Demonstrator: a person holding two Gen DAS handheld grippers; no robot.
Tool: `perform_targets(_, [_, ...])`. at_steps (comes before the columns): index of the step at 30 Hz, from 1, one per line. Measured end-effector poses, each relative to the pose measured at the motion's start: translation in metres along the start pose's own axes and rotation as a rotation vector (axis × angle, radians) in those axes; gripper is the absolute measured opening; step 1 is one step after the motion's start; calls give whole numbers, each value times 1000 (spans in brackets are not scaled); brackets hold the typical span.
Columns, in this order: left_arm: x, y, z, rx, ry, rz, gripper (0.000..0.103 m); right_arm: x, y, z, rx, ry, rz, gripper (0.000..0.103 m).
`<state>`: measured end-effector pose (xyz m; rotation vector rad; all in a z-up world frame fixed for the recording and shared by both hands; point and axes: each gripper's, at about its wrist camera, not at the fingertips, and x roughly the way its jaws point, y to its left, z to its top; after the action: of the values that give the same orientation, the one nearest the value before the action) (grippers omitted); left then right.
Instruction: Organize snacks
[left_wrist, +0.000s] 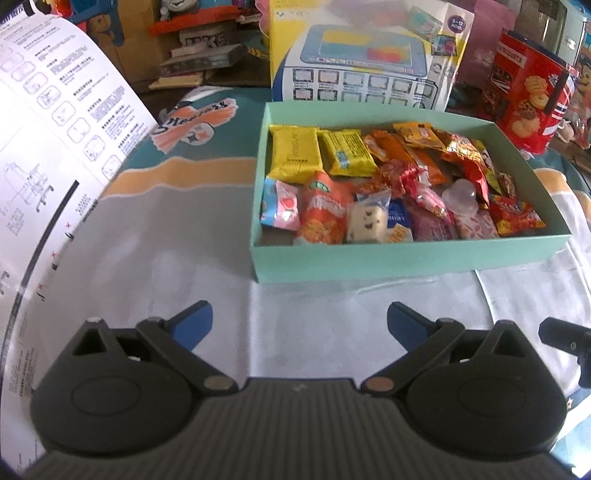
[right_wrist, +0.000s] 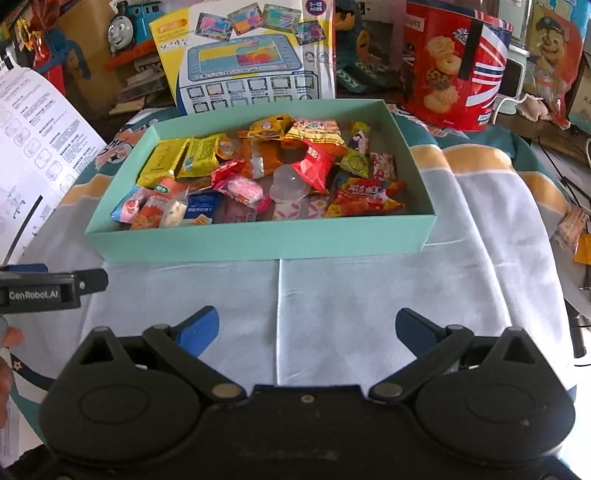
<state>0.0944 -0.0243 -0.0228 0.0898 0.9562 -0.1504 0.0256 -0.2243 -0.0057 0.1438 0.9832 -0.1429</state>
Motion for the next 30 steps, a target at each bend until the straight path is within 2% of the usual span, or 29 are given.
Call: perform_targets(30, [5, 1, 28, 13, 2, 42, 103, 10, -9, 23, 50, 42, 0, 103])
